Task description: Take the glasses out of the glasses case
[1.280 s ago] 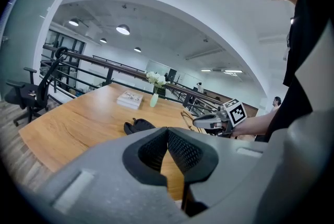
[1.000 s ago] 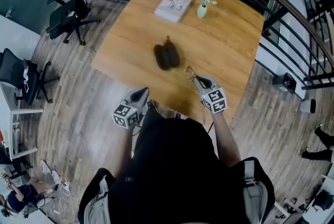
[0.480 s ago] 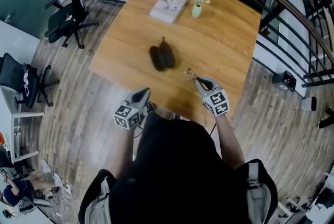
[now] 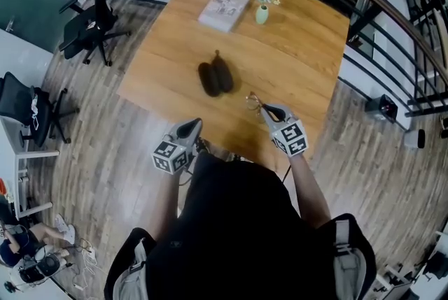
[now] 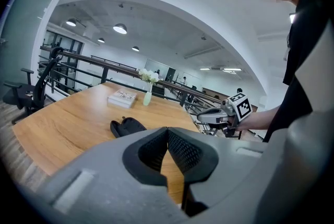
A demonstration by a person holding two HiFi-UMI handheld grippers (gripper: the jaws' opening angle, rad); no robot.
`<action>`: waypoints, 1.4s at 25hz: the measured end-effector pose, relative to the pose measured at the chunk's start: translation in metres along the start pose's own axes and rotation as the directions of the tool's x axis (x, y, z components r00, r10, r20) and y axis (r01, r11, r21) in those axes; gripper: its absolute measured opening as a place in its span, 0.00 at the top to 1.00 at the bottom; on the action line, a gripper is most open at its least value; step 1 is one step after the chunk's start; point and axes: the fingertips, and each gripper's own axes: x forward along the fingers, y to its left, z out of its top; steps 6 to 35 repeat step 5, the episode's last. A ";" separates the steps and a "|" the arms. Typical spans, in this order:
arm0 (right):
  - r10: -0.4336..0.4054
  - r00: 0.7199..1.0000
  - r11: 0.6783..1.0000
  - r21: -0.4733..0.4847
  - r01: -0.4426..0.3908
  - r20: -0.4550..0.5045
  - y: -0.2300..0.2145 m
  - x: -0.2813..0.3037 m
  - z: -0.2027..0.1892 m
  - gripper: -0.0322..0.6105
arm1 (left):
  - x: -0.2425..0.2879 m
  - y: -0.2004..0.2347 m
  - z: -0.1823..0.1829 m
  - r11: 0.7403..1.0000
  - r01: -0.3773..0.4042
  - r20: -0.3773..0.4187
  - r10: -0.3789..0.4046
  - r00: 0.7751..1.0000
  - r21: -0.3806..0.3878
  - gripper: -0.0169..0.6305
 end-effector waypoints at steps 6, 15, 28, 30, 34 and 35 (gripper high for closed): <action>0.005 1.000 1.000 0.004 -0.005 0.001 -0.002 0.005 0.000 0.92 | 0.002 0.004 0.002 1.000 -0.006 0.000 0.006 1.000 -0.002 0.96; 0.005 1.000 1.000 0.004 -0.005 0.001 -0.002 0.005 0.000 0.92 | 0.002 0.004 0.002 1.000 -0.006 0.000 0.006 1.000 -0.002 0.96; 0.005 1.000 1.000 0.004 -0.005 0.001 -0.002 0.005 0.000 0.92 | 0.002 0.004 0.002 1.000 -0.006 0.000 0.006 1.000 -0.002 0.96; 0.005 1.000 1.000 0.004 -0.005 0.001 -0.002 0.005 0.000 0.92 | 0.002 0.004 0.002 1.000 -0.006 0.000 0.006 1.000 -0.002 0.96; 0.005 1.000 1.000 0.004 -0.005 0.001 -0.002 0.005 0.000 0.92 | 0.002 0.004 0.002 1.000 -0.006 0.000 0.006 1.000 -0.002 0.96; 0.005 1.000 1.000 0.004 -0.005 0.001 -0.002 0.005 0.000 0.92 | 0.002 0.004 0.002 1.000 -0.006 0.000 0.006 1.000 -0.002 0.96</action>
